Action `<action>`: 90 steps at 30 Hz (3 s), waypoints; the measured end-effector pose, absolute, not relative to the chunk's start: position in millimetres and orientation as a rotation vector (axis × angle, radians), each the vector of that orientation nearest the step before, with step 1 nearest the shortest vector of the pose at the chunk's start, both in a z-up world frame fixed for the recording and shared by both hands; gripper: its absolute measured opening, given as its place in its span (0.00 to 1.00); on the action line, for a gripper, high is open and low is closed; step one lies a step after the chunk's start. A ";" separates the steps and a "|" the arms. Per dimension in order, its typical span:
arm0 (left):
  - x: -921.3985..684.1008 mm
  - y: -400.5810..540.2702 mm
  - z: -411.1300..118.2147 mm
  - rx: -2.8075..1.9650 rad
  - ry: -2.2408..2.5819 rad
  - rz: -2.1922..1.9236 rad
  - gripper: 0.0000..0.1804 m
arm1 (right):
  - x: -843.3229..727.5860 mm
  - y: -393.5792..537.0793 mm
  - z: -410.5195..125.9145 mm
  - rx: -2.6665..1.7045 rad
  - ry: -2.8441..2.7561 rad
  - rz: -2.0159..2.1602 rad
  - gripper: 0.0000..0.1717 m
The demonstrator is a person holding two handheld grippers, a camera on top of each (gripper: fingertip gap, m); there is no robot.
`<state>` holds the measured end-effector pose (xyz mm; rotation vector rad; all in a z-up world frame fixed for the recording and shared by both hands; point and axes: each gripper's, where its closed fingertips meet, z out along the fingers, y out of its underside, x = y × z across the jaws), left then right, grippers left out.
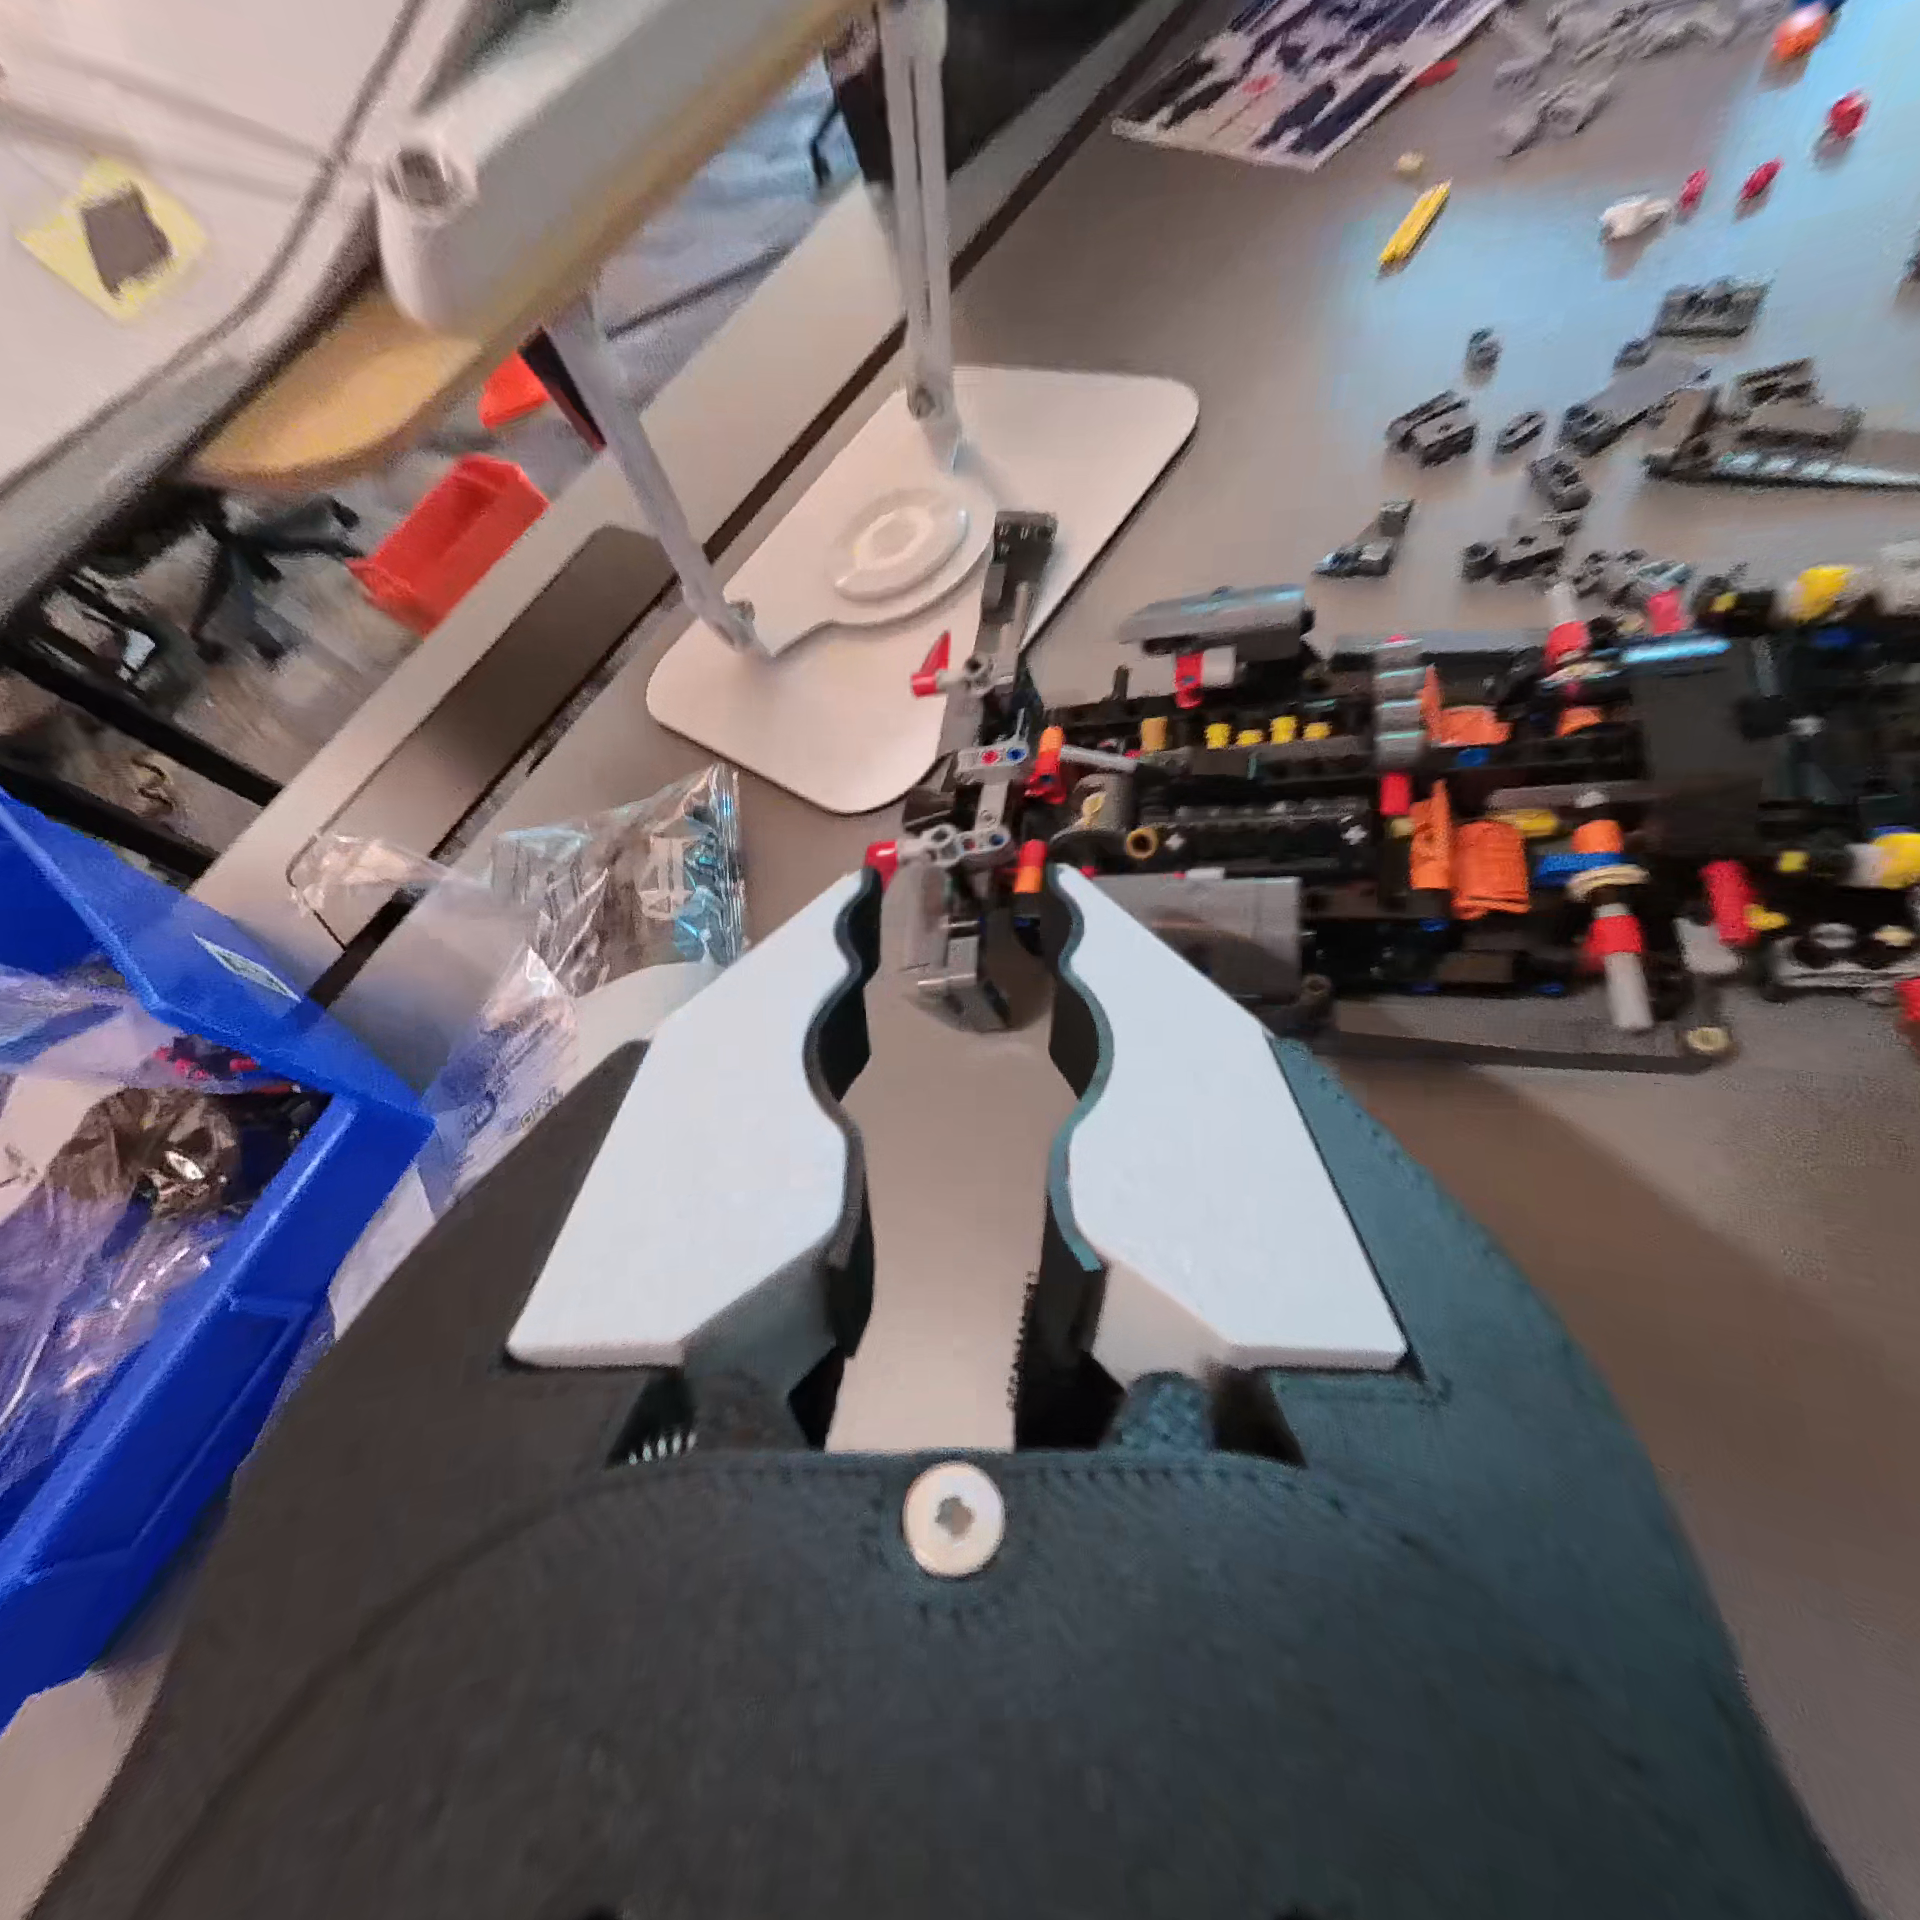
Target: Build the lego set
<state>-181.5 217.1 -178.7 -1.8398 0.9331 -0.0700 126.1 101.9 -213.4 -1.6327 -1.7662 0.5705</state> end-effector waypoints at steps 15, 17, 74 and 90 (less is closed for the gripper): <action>-191.9 241.7 -244.1 -2.095 0.916 -0.169 0.16 | 133.1 86.8 -204.9 -1.603 -1.674 0.636 0.09; -192.4 245.5 -245.8 -2.095 0.901 -0.164 0.14 | 136.6 84.2 -204.6 -1.600 -1.655 0.649 0.08; -295.1 41.6 -212.0 -2.096 0.225 0.223 0.16 | 148.1 112.5 -233.1 -1.584 -1.658 0.545 0.14; -277.9 90.0 -161.0 -1.841 0.435 0.249 0.12 | 65.2 149.5 -251.6 -1.923 -1.403 0.382 0.19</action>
